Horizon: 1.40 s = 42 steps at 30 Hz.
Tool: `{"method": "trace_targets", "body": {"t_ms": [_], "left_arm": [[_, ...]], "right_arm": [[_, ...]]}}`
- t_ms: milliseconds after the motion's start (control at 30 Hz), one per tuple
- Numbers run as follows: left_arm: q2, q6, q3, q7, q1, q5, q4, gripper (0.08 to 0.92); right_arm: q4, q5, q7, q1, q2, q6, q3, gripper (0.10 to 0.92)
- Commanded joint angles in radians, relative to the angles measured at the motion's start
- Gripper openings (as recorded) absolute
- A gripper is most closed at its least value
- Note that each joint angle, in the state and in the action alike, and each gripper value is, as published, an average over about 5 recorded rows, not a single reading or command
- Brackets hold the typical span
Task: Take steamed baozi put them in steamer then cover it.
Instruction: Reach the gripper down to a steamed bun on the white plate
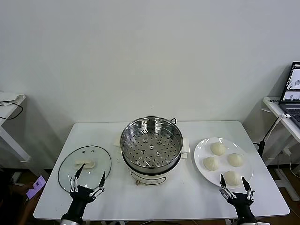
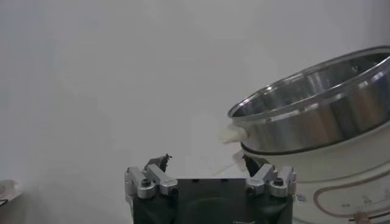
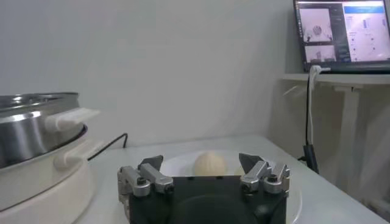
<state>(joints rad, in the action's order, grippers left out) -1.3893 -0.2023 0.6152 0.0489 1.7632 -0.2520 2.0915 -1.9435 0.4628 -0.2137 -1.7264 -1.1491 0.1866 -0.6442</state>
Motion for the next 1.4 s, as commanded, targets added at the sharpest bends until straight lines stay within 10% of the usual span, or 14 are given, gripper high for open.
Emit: {"method": "trace_targets", "body": {"t_ms": [33, 633, 933, 1400], "left_arm": [[0.001, 0.001, -0.001, -0.001, 0.001, 0.000, 0.002, 0.823], [-0.003, 0.000, -0.001, -0.004, 0.016, 0.003, 0.028, 0.823], [-0.005, -0.003, 0.012, -0.008, 0.022, 0.014, 0.040, 0.823], [-0.022, -0.002, 0.023, -0.013, 0.031, 0.018, 0.045, 0.823]], "right_arm": [[0.004, 0.014, -0.039, 0.053, 0.016, -0.034, -0.002, 0.823], [0.586, 0.247, -0.015, 0.946, 0.373, -0.192, 0.387, 0.823], [0.755, 0.212, 0.636, 1.239, 0.578, -0.303, 0.740, 0.823], [1.007, -0.353, 1.483, 1.727, 0.541, -0.161, 1.154, 0.823]]}}
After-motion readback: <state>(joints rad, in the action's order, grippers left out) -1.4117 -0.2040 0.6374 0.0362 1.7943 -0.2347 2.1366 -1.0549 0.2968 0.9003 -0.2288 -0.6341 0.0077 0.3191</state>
